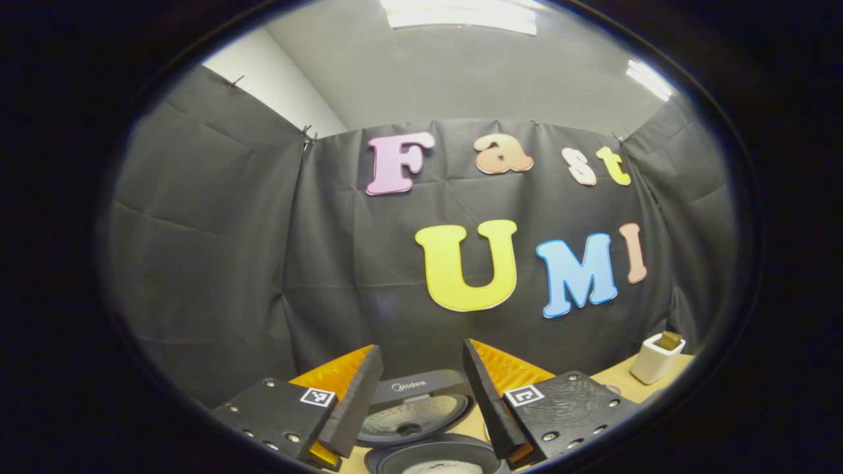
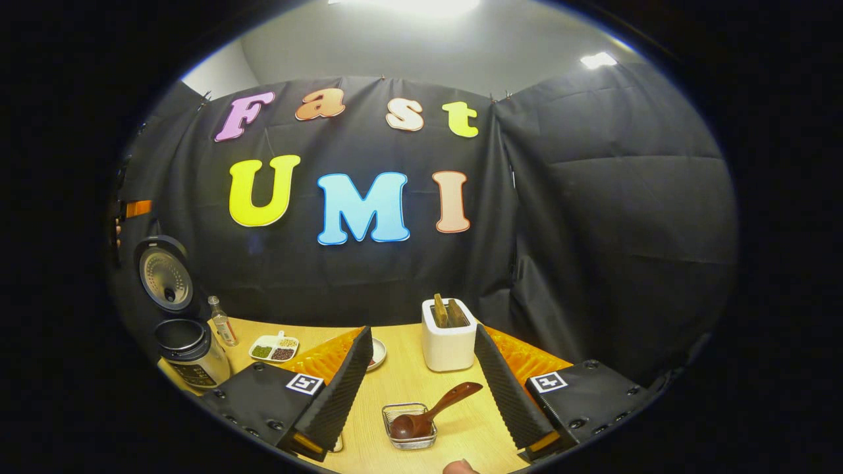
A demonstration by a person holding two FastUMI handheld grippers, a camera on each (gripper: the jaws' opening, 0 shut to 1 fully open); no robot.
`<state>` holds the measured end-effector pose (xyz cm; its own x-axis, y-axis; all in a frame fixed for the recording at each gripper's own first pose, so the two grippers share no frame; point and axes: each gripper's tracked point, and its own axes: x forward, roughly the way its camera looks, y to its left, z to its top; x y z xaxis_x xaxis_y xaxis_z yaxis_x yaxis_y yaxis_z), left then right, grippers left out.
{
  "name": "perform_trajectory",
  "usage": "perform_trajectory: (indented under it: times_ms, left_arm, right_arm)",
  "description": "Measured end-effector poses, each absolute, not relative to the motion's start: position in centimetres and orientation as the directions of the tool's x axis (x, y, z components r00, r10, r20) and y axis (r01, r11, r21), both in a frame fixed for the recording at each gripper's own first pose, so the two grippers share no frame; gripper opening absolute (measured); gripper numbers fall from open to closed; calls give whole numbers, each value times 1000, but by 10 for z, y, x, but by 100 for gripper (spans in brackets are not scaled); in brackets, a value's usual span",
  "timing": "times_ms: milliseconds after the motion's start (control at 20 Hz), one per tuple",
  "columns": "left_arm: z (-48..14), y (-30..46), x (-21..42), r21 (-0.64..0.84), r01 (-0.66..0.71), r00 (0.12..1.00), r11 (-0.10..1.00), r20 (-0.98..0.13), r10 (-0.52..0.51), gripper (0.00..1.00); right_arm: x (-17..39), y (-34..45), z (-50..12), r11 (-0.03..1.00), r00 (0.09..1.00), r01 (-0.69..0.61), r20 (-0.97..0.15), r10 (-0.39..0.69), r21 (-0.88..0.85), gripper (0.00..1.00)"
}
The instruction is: Close the left gripper, press the button to open the rice cooker; take a wooden spoon from the chopstick holder with the right hand, scoop a spoonful of rice and pour it into the rice cooker, then put the wooden spoon back into the chopstick holder.
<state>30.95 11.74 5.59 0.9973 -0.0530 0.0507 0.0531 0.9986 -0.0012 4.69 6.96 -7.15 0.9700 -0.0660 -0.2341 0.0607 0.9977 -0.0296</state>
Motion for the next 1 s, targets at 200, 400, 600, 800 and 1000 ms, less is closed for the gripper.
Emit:
perform_trajectory:
  times_ms: [200, 400, 600, 800, 1000]
  left_arm:
    - [39, 126, 349, -11, 55, 998, 998, 24, -54, 78]
    - [12, 145, 385, -10, -1, 1000, 1000, -22, 1, 77]
    - [-21, 149, 403, -10, -22, 995, 1000, -100, 21, 77]
    - [-29, 149, 390, -71, -36, 992, 997, -122, 27, 81]
    - [-33, 135, 370, -58, -33, 992, 998, -126, 25, 81]
  right_arm:
    - [46, 81, -82, 997, 963, 63, -260, -70, -35, 98]
    - [45, 84, -86, 997, 959, 70, -270, -79, -44, 98]
    - [49, 84, -88, 997, 958, 68, -275, -78, -46, 98]
    - [54, 84, -83, 998, 962, 49, -266, -60, -50, 98]
    - [56, 82, -80, 999, 964, 15, -264, -25, -39, 98]
